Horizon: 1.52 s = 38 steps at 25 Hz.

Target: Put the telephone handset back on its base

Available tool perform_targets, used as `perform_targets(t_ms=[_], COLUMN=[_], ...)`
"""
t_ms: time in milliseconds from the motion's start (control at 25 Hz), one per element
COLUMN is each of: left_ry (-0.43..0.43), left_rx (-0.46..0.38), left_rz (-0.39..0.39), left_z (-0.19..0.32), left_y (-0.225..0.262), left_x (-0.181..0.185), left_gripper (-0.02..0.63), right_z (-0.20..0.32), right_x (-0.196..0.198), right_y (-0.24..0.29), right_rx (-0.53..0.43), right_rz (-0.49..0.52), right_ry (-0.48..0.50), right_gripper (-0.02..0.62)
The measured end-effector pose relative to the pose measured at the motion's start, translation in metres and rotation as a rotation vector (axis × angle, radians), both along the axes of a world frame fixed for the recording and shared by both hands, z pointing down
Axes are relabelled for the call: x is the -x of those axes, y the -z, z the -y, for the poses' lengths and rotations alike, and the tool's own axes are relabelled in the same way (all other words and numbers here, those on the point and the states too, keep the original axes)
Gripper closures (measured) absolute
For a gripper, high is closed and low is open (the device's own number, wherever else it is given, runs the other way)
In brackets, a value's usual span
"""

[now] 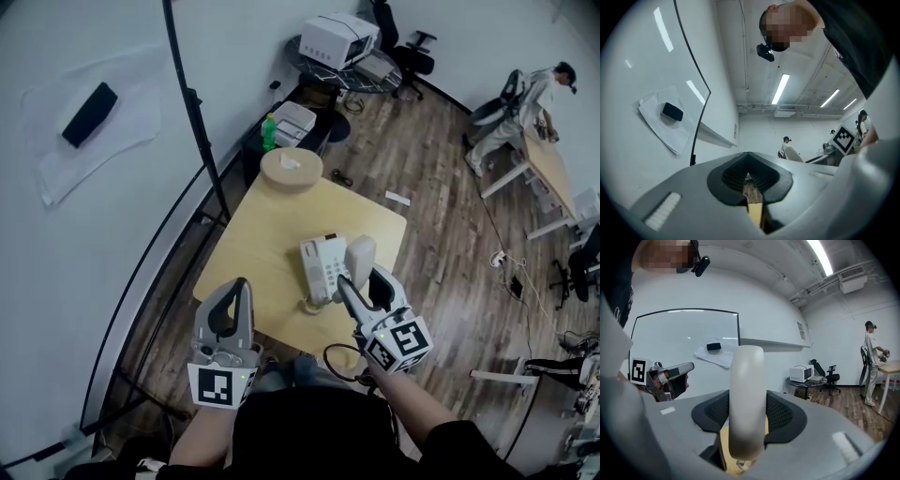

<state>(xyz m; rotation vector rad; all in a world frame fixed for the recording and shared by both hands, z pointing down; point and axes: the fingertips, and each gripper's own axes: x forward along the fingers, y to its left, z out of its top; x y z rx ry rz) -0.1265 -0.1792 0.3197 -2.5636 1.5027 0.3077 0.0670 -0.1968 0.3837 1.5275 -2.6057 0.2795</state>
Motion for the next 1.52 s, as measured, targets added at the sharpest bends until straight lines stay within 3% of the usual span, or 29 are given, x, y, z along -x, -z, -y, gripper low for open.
perform_targets(t_ms=[240,760,1160,1520], left_ry=[0.014,0.052,0.077,0.088], left_rx=[0.068,0.136,0.186,0.200], left_rz=[0.027,0.025,0.020,0.006], left_z=[0.000,-0.007,-0.013,-0.018], left_y=[-0.026,-0.076,-0.108,-0.119], left_x=[-0.005,0.001,0.012,0.020], left_gripper=[0.606,0.606,0.606,0.606], right_z=[0.030,0.091,0.110,0.111], right_x=[-0.001,0.007,0.012,0.014], right_y=[-0.044,-0.166,-0.264,-0.307], right_rx=[0.080,0.260,0.415,0.519], right_rz=[-0.040,-0.107,-0.193,-0.235], right_ry=[0.012,-0.005,-0.031,-0.079], right_gripper=[0.368,0.368,0.368,0.368])
